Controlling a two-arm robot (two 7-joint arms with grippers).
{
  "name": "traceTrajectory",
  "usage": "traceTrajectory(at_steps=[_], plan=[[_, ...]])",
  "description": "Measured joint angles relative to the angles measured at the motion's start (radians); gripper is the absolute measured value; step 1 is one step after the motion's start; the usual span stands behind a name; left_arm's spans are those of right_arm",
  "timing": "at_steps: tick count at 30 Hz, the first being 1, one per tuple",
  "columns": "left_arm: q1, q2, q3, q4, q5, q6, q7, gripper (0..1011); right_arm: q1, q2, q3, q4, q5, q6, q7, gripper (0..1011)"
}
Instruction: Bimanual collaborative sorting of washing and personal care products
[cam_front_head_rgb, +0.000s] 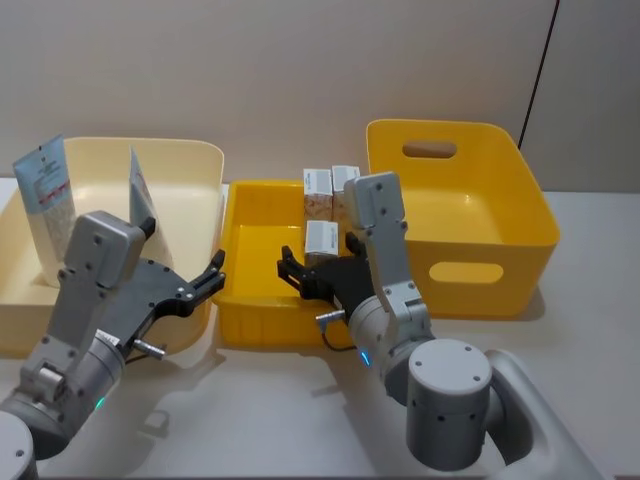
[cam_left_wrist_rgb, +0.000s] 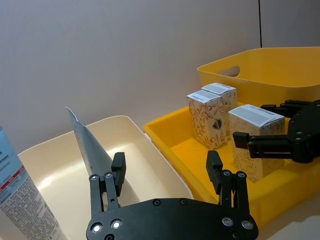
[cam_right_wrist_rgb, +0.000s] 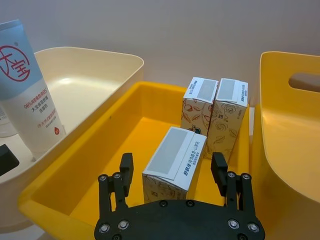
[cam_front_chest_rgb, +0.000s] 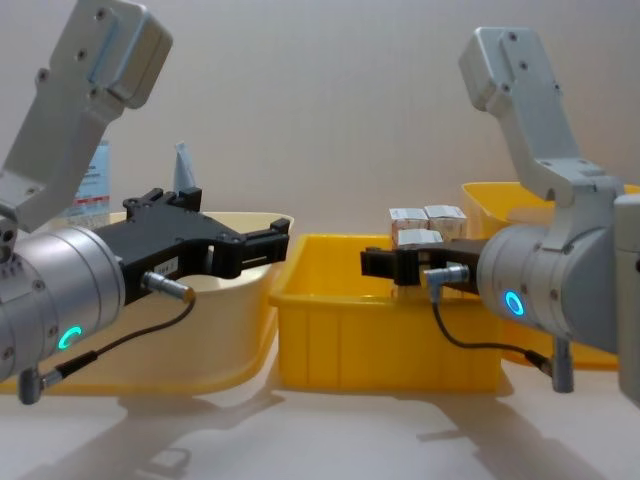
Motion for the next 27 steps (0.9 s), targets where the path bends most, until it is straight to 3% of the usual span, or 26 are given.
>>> traceTrajectory(at_steps=[4,19,27], plan=[[0.000,0.000,0.000,0.000,0.000,0.000,0.000,1003,0.003,-0.002,-0.001,0.005,-0.001,0.002,0.001,909],[0.000,0.000,0.000,0.000,0.000,0.000,0.000,1003,0.008,-0.006,-0.002,0.014,-0.005,0.004,0.002,453],[0.000,0.000,0.000,0.000,0.000,0.000,0.000,1003,0.008,-0.007,-0.002,0.015,-0.006,0.005,0.003,441]])
